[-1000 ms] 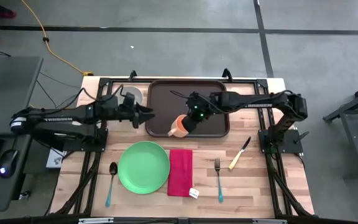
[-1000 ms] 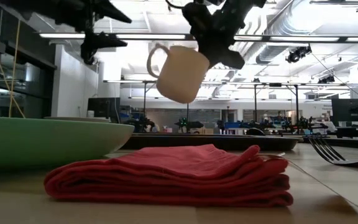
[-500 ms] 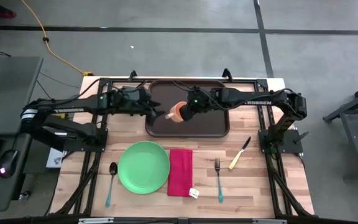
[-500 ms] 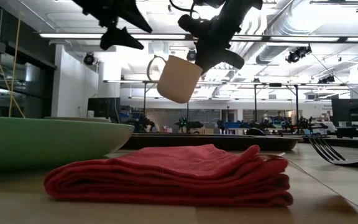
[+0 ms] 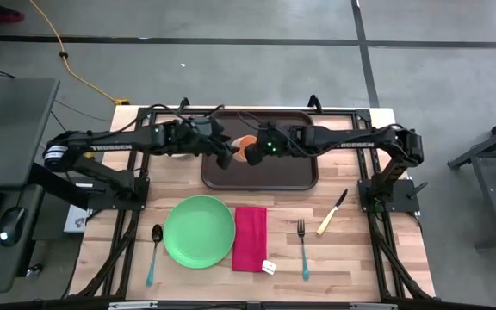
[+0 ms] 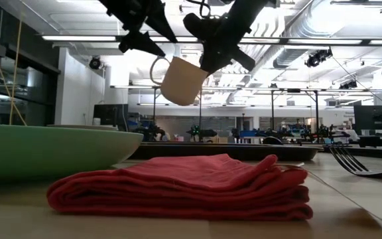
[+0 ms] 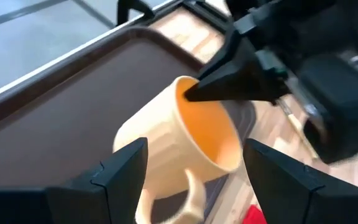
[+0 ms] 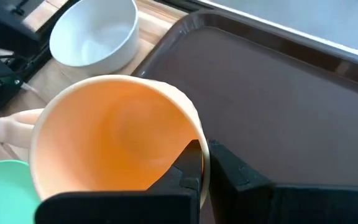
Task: Set up tray
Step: Put the yellow mug on the brown tray
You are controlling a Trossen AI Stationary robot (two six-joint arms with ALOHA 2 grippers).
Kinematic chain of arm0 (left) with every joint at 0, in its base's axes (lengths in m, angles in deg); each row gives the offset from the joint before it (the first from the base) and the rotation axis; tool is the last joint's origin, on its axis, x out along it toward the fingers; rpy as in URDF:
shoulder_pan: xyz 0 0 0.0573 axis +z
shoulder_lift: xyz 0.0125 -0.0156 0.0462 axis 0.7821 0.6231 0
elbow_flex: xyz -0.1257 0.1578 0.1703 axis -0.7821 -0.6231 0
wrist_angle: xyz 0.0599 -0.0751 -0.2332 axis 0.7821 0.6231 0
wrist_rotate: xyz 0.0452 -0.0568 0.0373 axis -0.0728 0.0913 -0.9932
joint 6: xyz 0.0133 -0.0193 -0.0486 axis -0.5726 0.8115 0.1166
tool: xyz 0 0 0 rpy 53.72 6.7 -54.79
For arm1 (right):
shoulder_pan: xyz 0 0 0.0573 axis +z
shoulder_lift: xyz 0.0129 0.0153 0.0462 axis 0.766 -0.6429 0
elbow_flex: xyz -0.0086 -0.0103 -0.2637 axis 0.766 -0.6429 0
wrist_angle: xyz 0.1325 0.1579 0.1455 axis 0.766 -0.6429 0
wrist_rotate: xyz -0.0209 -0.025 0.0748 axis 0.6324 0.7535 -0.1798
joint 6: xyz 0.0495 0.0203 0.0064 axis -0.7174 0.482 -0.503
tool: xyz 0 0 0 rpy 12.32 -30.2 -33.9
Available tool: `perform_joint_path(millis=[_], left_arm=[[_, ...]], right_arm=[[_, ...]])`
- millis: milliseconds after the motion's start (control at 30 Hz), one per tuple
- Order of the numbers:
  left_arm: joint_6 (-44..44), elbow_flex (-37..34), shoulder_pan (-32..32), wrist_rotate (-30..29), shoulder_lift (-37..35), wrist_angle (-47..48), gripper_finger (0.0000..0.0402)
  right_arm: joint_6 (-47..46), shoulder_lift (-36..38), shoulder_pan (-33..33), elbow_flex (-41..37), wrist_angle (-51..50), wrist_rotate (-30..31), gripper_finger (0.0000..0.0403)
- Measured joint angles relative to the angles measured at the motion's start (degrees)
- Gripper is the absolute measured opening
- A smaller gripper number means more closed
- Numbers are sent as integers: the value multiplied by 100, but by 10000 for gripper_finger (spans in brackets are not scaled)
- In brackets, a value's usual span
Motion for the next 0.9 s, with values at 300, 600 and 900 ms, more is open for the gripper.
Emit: perform_joint_path(millis=[300, 600, 900], left_arm=[[245, 43, 0, -312, 41, 246, 294], [322, 43, 0, -312, 41, 236, 294], [326, 43, 0, -572, 41, 670, 294]], right_arm=[[23, -60, 165, 0, 51, 384, 0], [45, -189, 193, 0, 447, 518, 0], [47, -431, 193, 0, 812, 258, 0]])
